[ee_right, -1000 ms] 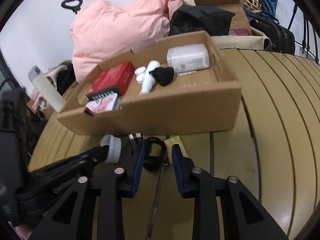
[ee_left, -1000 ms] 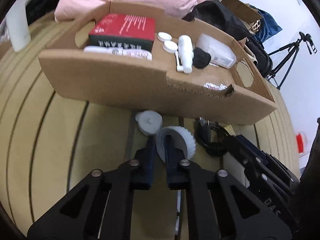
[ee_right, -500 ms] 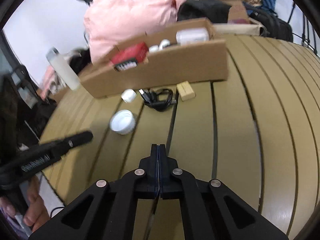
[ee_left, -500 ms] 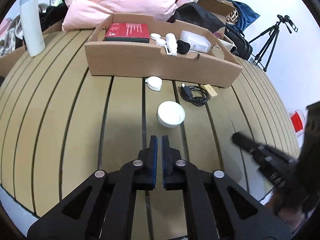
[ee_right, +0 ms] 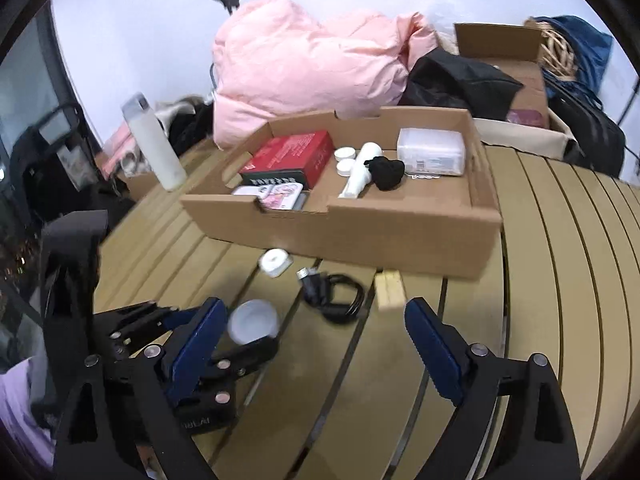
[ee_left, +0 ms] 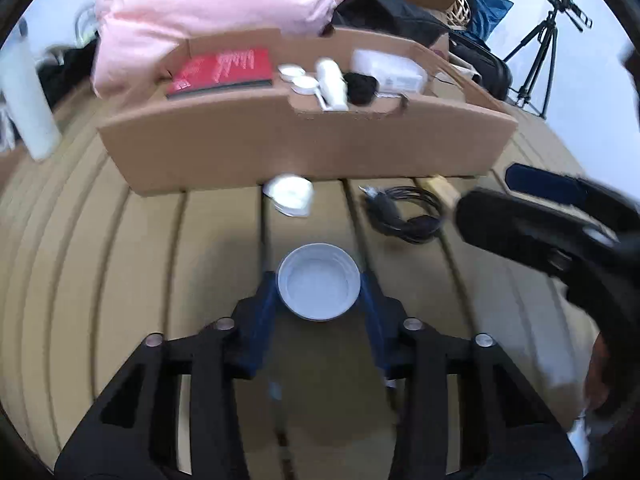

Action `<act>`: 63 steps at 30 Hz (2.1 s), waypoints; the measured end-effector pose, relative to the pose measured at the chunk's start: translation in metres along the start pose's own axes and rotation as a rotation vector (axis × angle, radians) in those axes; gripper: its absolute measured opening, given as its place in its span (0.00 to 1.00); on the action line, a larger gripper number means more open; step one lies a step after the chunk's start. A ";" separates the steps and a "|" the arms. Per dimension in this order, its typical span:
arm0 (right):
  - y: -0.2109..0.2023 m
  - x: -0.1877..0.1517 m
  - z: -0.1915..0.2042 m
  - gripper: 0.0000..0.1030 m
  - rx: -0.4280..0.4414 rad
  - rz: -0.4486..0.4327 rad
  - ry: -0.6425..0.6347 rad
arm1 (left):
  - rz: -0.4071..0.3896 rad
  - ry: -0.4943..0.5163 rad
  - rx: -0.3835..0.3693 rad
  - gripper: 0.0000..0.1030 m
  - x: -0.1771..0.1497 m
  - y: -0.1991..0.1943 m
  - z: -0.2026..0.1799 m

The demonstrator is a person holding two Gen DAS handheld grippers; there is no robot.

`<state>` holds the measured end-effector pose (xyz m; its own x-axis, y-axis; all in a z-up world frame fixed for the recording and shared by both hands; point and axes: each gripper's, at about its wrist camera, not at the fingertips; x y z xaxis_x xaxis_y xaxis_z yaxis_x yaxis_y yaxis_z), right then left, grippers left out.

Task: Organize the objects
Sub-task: 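Reach the left gripper to a white lid while the right gripper reaches the black cable, then grasp the white lid with the left gripper while the right gripper grasps the black cable, then carry the lid and cable into the cardboard tray and open both grippers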

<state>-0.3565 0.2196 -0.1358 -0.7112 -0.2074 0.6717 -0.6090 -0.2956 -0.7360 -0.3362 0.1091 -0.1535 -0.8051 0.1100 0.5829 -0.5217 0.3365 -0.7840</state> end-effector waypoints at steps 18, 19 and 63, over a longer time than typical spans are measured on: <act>0.044 -0.007 0.029 0.44 -0.080 0.074 -0.224 | -0.111 -0.241 0.065 0.36 -0.001 -0.078 0.070; 0.032 -0.009 0.030 0.44 -0.084 0.066 -0.206 | -0.130 -0.224 0.069 0.36 -0.004 -0.092 0.064; 0.086 0.138 -0.063 0.44 -0.178 0.243 -0.012 | 0.160 -0.057 -0.034 0.36 0.187 0.073 0.024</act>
<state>-0.5287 0.2241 -0.1121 -0.8403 -0.2634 0.4738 -0.4738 -0.0681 -0.8780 -0.5319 0.1322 -0.1070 -0.8921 0.1117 0.4378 -0.3770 0.3501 -0.8575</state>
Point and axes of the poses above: each gripper's, at about its wrist camera, not at the fingertips, and y roughly the way its jaws point, z to its left, x to its top, and after that the axes turned 9 degrees about -x, right-handed
